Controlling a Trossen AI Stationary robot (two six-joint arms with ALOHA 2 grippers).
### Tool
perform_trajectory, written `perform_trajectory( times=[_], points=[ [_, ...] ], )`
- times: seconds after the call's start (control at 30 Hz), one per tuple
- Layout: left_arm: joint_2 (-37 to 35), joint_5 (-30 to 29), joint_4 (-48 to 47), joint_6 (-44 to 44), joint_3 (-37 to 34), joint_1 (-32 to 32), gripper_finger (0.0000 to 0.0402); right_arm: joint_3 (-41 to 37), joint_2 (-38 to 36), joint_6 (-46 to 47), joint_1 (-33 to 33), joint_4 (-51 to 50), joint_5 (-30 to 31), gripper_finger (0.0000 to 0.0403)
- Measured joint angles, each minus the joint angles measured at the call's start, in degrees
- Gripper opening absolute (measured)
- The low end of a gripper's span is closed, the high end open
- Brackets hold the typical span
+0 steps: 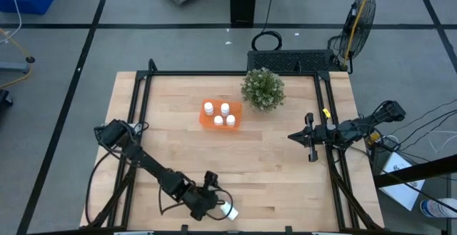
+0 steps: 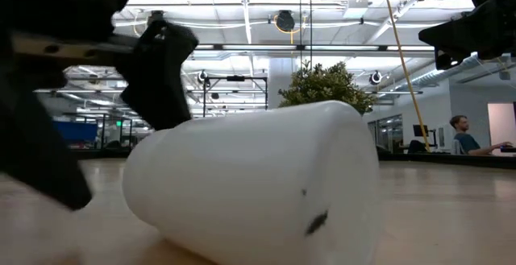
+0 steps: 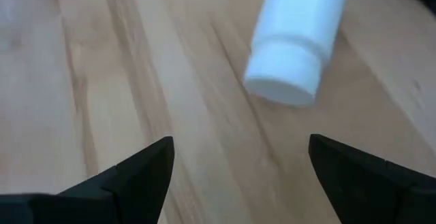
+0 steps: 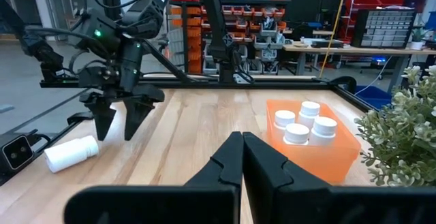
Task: Pick and place pill bottles into a basket
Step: Put the white pill bottle into the orange bin
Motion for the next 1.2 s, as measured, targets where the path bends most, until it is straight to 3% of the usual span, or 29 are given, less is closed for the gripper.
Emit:
perform_trajectory(
  times=[0.33,0.53,1.2],
  points=[
    [-0.11,8.61,0.56,3.47,2.06,1.20,0.0329,0.00,0.00,0.01,0.02,0.00,0.01,0.0000],
    [-0.11,9.12,7.29,5.19,2.11,1.03,0.0328,0.00,0.00,-0.01,0.00,0.00,0.01,0.0000],
    [4.37,13.41,15.40,8.08,2.11,3.47,0.0297,0.00,0.04,0.01,0.01,-0.22,0.00,0.0000]
  ],
)
